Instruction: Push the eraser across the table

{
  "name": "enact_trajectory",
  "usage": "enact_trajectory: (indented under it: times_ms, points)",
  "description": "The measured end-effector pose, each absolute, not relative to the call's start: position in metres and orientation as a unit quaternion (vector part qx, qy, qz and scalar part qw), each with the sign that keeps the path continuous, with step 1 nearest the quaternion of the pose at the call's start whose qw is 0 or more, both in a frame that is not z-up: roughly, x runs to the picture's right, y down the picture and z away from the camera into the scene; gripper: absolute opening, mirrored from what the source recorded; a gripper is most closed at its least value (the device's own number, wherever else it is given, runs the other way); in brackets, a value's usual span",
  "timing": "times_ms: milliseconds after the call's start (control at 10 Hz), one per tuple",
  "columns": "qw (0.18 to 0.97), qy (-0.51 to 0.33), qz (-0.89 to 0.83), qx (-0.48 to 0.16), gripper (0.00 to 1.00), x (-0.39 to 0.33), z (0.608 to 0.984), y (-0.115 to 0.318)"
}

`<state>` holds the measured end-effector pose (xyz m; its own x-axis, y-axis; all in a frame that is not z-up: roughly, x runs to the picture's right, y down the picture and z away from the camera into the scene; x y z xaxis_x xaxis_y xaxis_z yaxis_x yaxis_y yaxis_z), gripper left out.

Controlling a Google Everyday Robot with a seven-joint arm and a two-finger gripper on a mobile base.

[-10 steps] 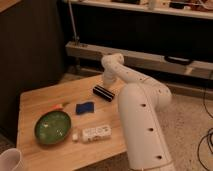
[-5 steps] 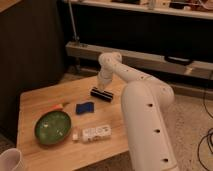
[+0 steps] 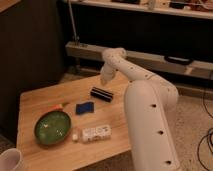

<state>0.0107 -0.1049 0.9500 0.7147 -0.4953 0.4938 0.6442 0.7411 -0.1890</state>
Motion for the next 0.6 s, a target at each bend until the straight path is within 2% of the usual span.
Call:
enact_trajectory:
  times_ms: [300, 600]
  points:
    - [0.916, -0.204, -0.296, -0.175, 0.00, 0.011, 0.935, -0.134]
    - [0.916, -0.197, -0.296, -0.184, 0.00, 0.010, 0.945, -0.113]
